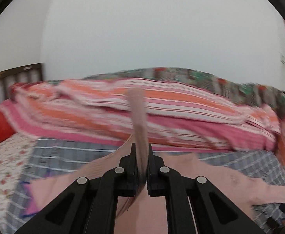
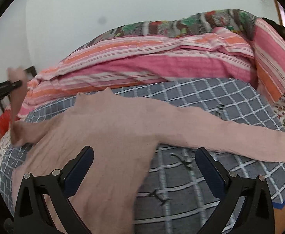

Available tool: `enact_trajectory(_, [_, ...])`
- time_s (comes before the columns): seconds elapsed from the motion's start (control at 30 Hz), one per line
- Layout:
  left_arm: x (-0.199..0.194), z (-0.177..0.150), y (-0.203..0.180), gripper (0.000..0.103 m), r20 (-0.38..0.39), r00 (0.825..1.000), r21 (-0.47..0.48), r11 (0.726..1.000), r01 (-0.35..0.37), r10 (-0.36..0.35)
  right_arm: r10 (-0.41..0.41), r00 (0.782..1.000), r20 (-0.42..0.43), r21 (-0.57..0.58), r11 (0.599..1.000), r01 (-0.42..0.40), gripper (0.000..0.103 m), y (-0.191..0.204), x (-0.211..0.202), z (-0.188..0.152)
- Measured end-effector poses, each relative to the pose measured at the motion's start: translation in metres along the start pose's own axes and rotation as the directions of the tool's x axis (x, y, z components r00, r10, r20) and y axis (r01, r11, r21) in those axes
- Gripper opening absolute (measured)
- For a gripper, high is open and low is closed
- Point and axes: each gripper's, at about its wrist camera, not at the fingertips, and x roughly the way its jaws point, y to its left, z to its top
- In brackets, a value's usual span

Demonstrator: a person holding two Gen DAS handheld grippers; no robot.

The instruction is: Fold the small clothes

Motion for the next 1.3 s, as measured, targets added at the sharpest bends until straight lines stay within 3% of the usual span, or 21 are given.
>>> enact_trajectory(0.13, [0.025, -0.013, -0.078, 0.007, -0.063, 0.991, 0.049, 0.992, 0.117, -0.114, -0.024, 1.0, -0.002, 0.042, 0.999, 0.024, 0.102, -0.022, 0.002, 0.005])
enact_trajectory(0.23, [0.039, -0.032, -0.115, 0.01, -0.153, 0.966, 0.054, 0.975, 0.216, -0.206, -0.022, 1.0, 0.0, 0.089, 0.996, 0.022, 0.102, -0.04, 0.001, 0.007])
enact_trajectory(0.3, [0.04, -0.047, -0.129, 0.024, -0.191, 0.958, 0.066, 0.971, 0.228, -0.212, -0.022, 1.0, 0.001, 0.109, 0.994, 0.021, 0.102, -0.046, 0.001, 0.009])
enact_trajectory(0.37, [0.032, -0.059, -0.129, 0.062, -0.184, 0.963, 0.077, 0.974, 0.212, -0.195, -0.018, 1.0, -0.001, 0.122, 0.992, 0.018, 0.102, -0.051, 0.001, 0.009])
enact_trajectory(0.43, [0.023, -0.067, -0.117, 0.075, -0.157, 0.969, 0.06, 0.978, 0.2, -0.188, -0.007, 1.0, -0.005, 0.125, 0.992, 0.007, 0.102, -0.05, 0.003, 0.009])
enact_trajectory(0.6, [0.005, -0.084, -0.062, 0.074, -0.172, 0.98, -0.013, 0.995, 0.1, -0.101, 0.042, 0.999, -0.035, 0.116, 0.993, -0.038, 0.102, -0.033, 0.012, 0.011])
enact_trajectory(0.67, [-0.002, -0.092, -0.037, 0.074, -0.172, 0.981, -0.047, 0.996, 0.079, -0.086, 0.069, 0.997, -0.036, 0.097, 0.993, -0.065, 0.097, -0.02, 0.013, 0.012])
enact_trajectory(0.77, [-0.01, -0.111, 0.003, 0.074, -0.17, 0.985, -0.1, 0.995, 0.018, -0.035, 0.077, 0.996, -0.051, 0.049, 0.996, -0.075, 0.082, 0.001, 0.017, 0.011])
enact_trajectory(0.83, [-0.007, -0.118, 0.016, 0.074, -0.178, 0.984, -0.117, 0.993, 0.002, -0.023, 0.062, 0.996, -0.07, 0.013, 0.998, -0.061, 0.066, 0.013, 0.021, 0.01])
enact_trajectory(0.93, [0.005, -0.113, 0.038, 0.074, -0.22, 0.975, -0.126, 0.992, -0.008, -0.02, 0.035, 0.994, -0.103, -0.026, 0.999, -0.038, 0.054, 0.024, 0.031, 0.01])
enact_trajectory(1.07, [0.011, -0.103, 0.076, 0.074, -0.178, 0.982, -0.158, 0.983, -0.089, 0.061, 0.042, 0.989, -0.142, -0.039, 0.998, -0.048, 0.053, 0.038, 0.048, 0.022])
enact_trajectory(1.2, [0.018, -0.101, 0.102, 0.074, -0.198, 0.98, -0.267, 0.961, -0.064, 0.011, 0.0, 0.983, -0.185, -0.058, 0.998, -0.011, 0.053, 0.047, 0.074, 0.039])
enact_trajectory(1.3, [0.03, -0.104, 0.108, 0.074, -0.244, 0.969, -0.247, 0.964, -0.1, 0.038, -0.04, 0.979, -0.199, -0.052, 0.998, 0.03, 0.053, 0.043, 0.087, 0.041])
